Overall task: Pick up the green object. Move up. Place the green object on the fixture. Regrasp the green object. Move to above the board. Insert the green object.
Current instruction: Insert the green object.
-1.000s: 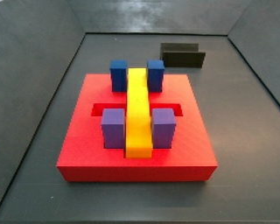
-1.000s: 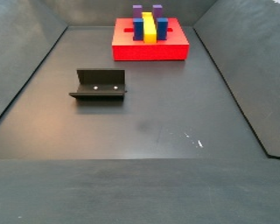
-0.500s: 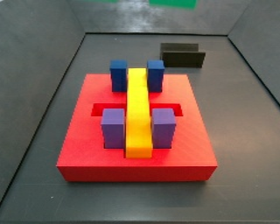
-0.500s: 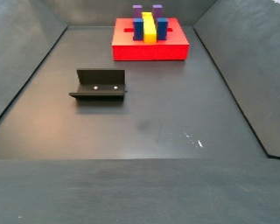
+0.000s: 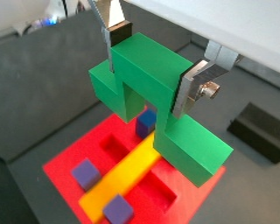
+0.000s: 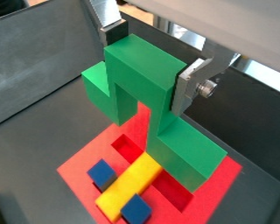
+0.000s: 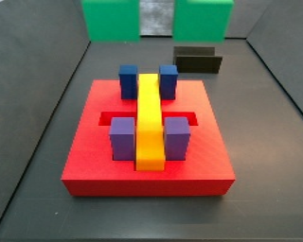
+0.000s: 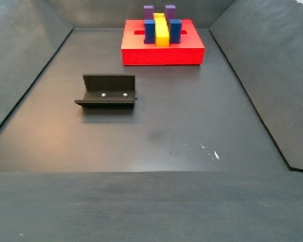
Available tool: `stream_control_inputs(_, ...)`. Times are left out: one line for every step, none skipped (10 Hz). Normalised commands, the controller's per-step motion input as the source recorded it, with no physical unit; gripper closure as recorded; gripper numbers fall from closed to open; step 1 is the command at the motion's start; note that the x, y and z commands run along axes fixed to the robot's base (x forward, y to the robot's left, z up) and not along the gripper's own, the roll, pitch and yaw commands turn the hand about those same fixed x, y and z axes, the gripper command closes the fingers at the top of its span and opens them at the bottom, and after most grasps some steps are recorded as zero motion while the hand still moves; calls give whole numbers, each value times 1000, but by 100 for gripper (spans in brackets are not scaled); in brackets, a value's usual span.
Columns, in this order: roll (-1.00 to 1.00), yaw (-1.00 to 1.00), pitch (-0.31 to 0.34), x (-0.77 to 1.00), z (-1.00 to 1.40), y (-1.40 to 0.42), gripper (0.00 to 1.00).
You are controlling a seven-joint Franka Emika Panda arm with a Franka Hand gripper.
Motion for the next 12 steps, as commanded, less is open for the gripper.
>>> stream_control_inputs(-41, 77, -211, 191, -349, -74, 100)
stream_control_inputs(-17, 66, -181, 120, -297, -60, 100)
stream_control_inputs(-16, 60, -180, 166, -331, -83, 100)
stream_control_inputs(-30, 34, -203, 143, -380, -51, 100)
stream_control_inputs(-33, 26, -227, 100, -406, -40, 100)
stream_control_inputs(-1, 6, -201, 191, -366, -9, 100)
stream_control_inputs(0, 0, -179, 114, -366, 0, 100)
stream_control_inputs(0, 0, -171, 0, -349, 0, 100)
stream_control_inputs(33, 26, -116, 0, -300, 0, 100)
stream_control_inputs(133, 31, -89, -3, -291, 0, 100)
stream_control_inputs(289, 63, -73, 0, -346, 0, 100)
stream_control_inputs(291, 57, -60, 0, -346, 0, 100)
